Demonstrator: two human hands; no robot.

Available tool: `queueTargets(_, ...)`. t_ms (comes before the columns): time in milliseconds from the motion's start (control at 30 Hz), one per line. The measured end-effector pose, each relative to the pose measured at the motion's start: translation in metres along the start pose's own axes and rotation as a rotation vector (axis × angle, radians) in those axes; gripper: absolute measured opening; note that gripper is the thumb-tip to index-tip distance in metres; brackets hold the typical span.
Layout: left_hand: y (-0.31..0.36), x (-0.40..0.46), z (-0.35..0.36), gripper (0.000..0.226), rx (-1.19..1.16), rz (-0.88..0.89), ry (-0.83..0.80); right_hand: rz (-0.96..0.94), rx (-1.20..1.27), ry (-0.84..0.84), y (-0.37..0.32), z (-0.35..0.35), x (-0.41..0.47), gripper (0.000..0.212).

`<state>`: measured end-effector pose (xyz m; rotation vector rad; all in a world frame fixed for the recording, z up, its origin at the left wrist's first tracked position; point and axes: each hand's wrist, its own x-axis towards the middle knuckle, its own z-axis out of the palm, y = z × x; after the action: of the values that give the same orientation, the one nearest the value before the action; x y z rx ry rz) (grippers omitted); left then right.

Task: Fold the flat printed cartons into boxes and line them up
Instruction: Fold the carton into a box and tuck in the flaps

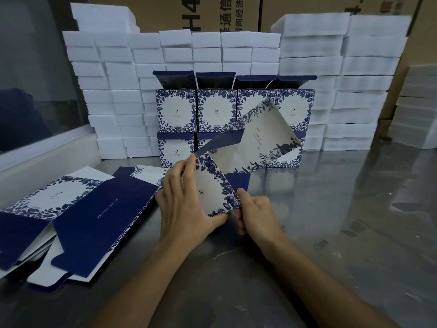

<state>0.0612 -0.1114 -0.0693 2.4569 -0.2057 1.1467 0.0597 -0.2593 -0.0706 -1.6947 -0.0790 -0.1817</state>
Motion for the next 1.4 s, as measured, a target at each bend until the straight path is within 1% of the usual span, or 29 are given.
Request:
queueTargets(100, 0.001, 0.000, 0.000, 0.132, 0.014, 0.014, -0.006, 0.022, 0.009, 0.039, 0.001, -0.001, 0.000, 0.074)
queueTargets(167, 0.004, 0.000, -0.001, 0.132, -0.015, -0.004, -0.008, -0.014, -0.013, 0.107, 0.001, 0.000, 0.000, 0.068)
queueTargets(233, 0.006, 0.000, -0.002, 0.133, -0.110, -0.029, -0.008, -0.050, -0.040, 0.178, 0.001, 0.001, 0.000, 0.057)
queueTargets(267, 0.008, 0.000, -0.003, 0.132, -0.176, -0.038, -0.013, -0.040, -0.010, 0.194, 0.001, 0.001, 0.001, 0.058)
queueTargets(300, 0.010, 0.000, -0.003, 0.130, -0.244, -0.045, -0.016, -0.015, 0.048, 0.186, 0.002, 0.000, 0.002, 0.057)
queueTargets(367, 0.015, 0.001, -0.003, 0.119, -0.399, -0.081, -0.013, 0.025, 0.175, 0.137, 0.001, -0.001, 0.005, 0.055)
queueTargets(400, 0.018, 0.002, -0.003, 0.110, -0.499, -0.127, -0.014, 0.032, 0.233, 0.118, 0.000, -0.001, 0.006, 0.056)
queueTargets(467, 0.021, 0.003, -0.004, 0.092, -0.735, -0.275, -0.029, 0.023, 0.320, 0.108, -0.001, -0.002, 0.008, 0.057)
queueTargets(533, 0.022, 0.006, -0.004, 0.078, -0.957, -0.446, -0.067, 0.004, 0.332, 0.108, -0.003, -0.003, 0.008, 0.055)
queueTargets(600, 0.019, 0.010, -0.005, 0.073, -1.140, -0.595, -0.083, -0.019, 0.307, 0.107, -0.006, -0.004, 0.007, 0.055)
queueTargets(667, 0.016, 0.014, -0.008, 0.073, -1.294, -0.723, -0.115, -0.076, 0.287, 0.107, -0.011, -0.006, 0.008, 0.053)
queueTargets(733, 0.014, 0.016, -0.010, 0.071, -1.402, -0.828, -0.203, -0.160, 0.273, 0.112, -0.016, -0.009, 0.008, 0.044)
queueTargets(800, 0.010, 0.017, -0.012, 0.067, -1.428, -0.846, -0.269, -0.227, 0.253, 0.106, -0.020, -0.011, 0.007, 0.037)
queueTargets(867, 0.007, 0.018, -0.012, 0.056, -1.383, -0.834, -0.302, -0.281, 0.233, 0.103, -0.021, -0.013, 0.005, 0.034)
queueTargets(933, 0.007, 0.018, -0.011, 0.034, -1.304, -0.789, -0.345, -0.307, 0.225, 0.101, -0.020, -0.014, 0.003, 0.033)
queueTargets(1000, 0.007, 0.018, -0.009, 0.008, -1.268, -0.769, -0.322, -0.321, 0.237, 0.096, -0.019, -0.014, 0.003, 0.034)
queueTargets(1033, 0.007, 0.018, -0.009, 0.006, -1.253, -0.770, -0.285, -0.328, 0.242, 0.095, -0.018, -0.014, 0.004, 0.036)
queueTargets(1100, 0.005, 0.019, -0.009, 0.012, -1.208, -0.749, -0.183, -0.341, 0.241, 0.104, -0.017, -0.014, 0.004, 0.041)
queueTargets(1167, 0.004, 0.020, -0.011, 0.030, -1.144, -0.674, -0.105, -0.353, 0.230, 0.116, -0.016, -0.013, 0.003, 0.042)
queueTargets(1200, 0.004, 0.020, -0.011, 0.033, -1.121, -0.634, -0.087, -0.362, 0.222, 0.125, -0.015, -0.013, 0.003, 0.043)
queueTargets(1333, 0.006, 0.021, -0.013, 0.032, -1.096, -0.594, -0.078, -0.395, 0.214, 0.171, -0.015, -0.015, 0.005, 0.040)
queueTargets(1400, 0.009, 0.021, -0.013, 0.028, -1.100, -0.603, -0.084, -0.411, 0.199, 0.182, -0.014, -0.017, 0.005, 0.045)
